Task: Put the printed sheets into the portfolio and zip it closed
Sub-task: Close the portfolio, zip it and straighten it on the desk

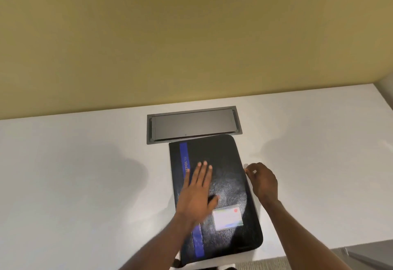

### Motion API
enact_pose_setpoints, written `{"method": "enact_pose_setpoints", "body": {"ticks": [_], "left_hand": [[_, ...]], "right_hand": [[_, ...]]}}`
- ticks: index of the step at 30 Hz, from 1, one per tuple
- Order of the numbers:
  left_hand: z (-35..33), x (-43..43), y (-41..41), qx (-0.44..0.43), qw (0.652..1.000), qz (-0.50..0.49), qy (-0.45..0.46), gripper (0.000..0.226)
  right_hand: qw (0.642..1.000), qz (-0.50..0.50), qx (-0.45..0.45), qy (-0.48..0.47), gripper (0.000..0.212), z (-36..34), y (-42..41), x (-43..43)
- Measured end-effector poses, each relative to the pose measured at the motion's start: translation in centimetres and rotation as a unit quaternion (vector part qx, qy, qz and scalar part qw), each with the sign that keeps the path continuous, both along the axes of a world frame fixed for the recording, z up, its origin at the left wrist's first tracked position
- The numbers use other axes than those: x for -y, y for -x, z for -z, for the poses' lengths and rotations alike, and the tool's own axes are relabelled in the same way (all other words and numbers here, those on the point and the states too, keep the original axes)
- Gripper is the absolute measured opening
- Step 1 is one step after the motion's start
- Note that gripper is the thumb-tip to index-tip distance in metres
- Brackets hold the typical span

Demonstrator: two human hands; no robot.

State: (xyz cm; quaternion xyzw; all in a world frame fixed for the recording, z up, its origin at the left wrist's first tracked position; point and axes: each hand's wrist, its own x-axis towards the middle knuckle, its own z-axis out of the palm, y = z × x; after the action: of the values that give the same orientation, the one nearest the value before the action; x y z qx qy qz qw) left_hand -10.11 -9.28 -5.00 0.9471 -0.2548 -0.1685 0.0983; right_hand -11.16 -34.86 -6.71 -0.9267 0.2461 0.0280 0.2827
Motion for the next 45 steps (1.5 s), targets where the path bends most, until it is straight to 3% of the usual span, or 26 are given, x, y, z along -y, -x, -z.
{"method": "enact_pose_setpoints", "body": {"ticks": [4,8,19,23,28,31,36,42,45], "left_hand": [[0.2,2.2,-7.1,-0.008,0.997,-0.079,0.013,0.087],[1.1,3.7,-11.1,-0.037,0.995,-0.094,0.018,0.084],[1.5,6.7,-12.7,-0.035,0.985,-0.170,0.002,0.064],[1.4,7.4,-12.9,-0.027,0.980,-0.199,0.014,0.058],[1.4,7.7,-13.2,-0.027,0.974,-0.222,0.022,0.054],[1.4,7.9,-13.3,-0.023,0.971,-0.235,0.031,0.053],[0.9,8.8,-13.2,-0.022,0.962,-0.267,0.054,0.051],[0.0,9.0,-12.7,-0.017,0.951,-0.294,0.095,0.048],[0.2,9.1,-12.5,0.004,0.953,-0.279,0.116,0.046]], "right_hand": [[1.000,0.003,-0.003,-0.011,0.009,0.5,-0.3,0.2],[0.999,-0.025,0.008,-0.018,0.011,0.7,-0.3,0.4],[0.997,-0.059,0.035,-0.033,0.012,0.5,-0.8,1.4],[0.994,-0.095,0.060,-0.008,0.023,0.7,-4.5,2.3],[0.982,-0.182,0.051,0.008,0.009,0.5,-10.8,3.7],[0.953,-0.294,0.039,0.064,0.010,0.0,-14.8,4.7],[0.851,-0.492,0.065,0.172,0.006,-1.3,-21.0,4.5],[0.775,-0.599,0.046,0.196,0.019,-2.2,-25.2,1.4],[0.744,-0.643,0.019,0.182,0.014,-2.2,-26.8,-0.6]]}}
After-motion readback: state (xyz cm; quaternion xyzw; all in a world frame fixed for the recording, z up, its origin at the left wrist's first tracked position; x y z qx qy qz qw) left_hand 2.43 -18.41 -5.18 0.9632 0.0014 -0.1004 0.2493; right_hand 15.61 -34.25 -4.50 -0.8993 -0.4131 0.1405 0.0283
